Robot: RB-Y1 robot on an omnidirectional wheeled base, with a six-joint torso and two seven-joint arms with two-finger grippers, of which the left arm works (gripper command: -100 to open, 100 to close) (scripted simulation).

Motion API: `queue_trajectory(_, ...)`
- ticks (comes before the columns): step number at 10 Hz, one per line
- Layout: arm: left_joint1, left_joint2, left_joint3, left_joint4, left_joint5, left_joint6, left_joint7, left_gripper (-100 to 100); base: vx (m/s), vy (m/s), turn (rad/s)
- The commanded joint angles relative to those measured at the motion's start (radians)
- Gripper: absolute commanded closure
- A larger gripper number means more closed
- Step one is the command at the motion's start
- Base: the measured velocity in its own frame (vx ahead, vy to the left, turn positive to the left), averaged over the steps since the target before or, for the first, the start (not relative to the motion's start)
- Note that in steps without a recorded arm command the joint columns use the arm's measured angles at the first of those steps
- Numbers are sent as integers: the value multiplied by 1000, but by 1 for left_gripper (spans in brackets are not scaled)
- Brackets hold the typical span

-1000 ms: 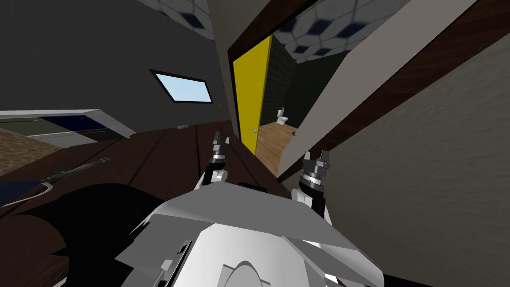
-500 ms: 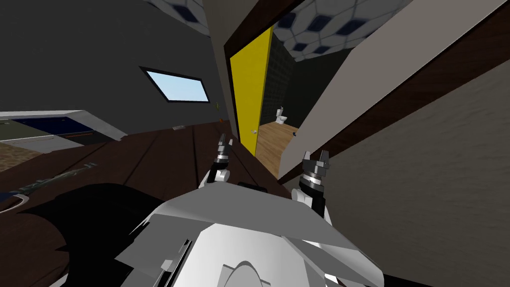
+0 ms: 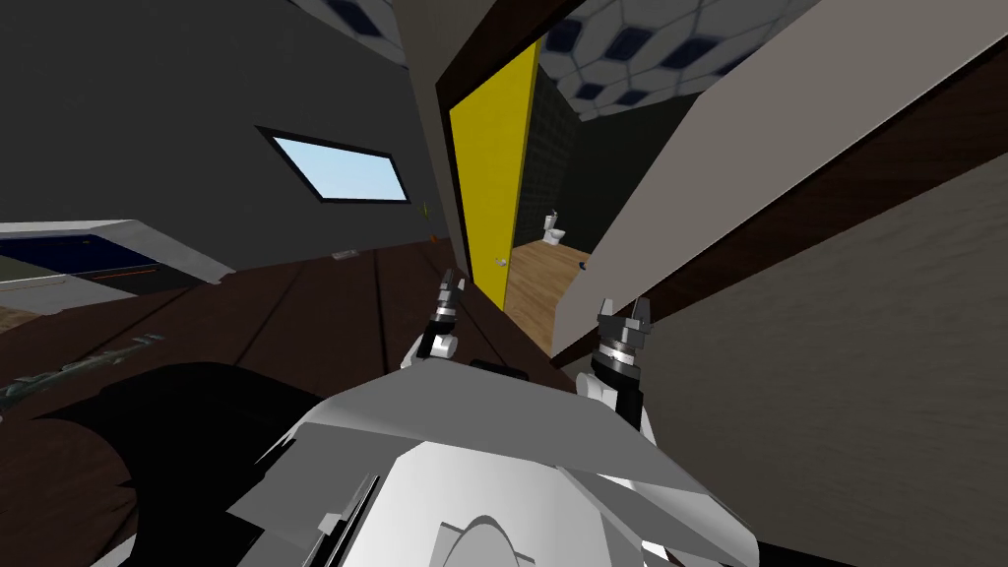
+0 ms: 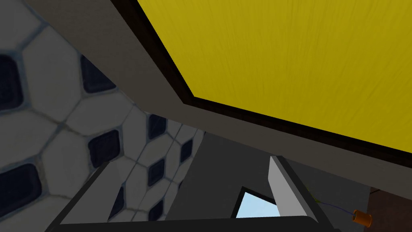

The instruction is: Push the door open

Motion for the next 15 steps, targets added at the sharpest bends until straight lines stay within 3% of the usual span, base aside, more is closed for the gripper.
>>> queue_trajectory(1,-16,5,-6,37,-3,-6,0,-100,93,83,-57)
queue_trajectory(15,-179,35,-61,418,-34,-90,5,-100,90,75,-60)
